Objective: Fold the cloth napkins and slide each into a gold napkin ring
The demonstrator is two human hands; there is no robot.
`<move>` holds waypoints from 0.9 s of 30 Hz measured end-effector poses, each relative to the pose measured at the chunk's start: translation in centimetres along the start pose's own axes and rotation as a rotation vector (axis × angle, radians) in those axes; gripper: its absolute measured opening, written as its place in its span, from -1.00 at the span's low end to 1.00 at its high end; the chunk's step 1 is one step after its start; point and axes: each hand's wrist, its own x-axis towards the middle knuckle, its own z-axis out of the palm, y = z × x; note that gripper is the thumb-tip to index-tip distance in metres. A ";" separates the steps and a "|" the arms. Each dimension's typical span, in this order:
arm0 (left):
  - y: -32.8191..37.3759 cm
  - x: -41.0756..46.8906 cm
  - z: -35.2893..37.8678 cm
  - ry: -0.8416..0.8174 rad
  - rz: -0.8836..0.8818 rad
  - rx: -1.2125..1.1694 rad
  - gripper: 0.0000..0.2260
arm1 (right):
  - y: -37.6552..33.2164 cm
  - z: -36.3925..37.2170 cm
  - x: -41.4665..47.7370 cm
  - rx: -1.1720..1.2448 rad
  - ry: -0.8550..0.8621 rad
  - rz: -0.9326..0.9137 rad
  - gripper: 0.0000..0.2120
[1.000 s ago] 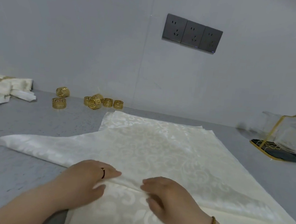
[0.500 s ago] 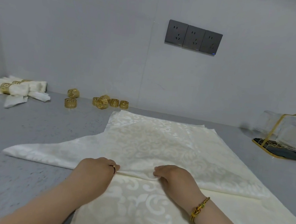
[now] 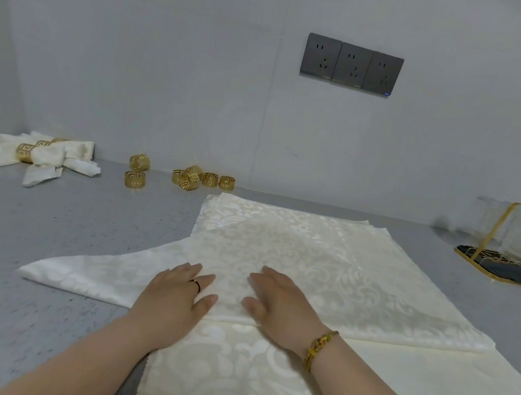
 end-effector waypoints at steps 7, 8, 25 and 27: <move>-0.2 0.0 -0.1 -0.126 -0.133 0.071 -0.49 | 1.2 0.3 1.3 -0.035 -0.146 0.090 -0.44; -0.2 0.1 -0.2 -0.142 -0.146 0.065 -0.49 | 1.4 0.3 1.2 -0.038 -0.152 0.095 -0.44; 1.4 2.8 -2.8 -0.050 -0.014 0.086 -0.55 | 3.4 -2.6 0.7 -0.044 -0.135 0.201 -0.51; 1.9 4.7 -2.5 -0.025 0.018 0.009 -0.54 | 3.7 -3.3 2.1 0.028 -0.046 0.225 -0.62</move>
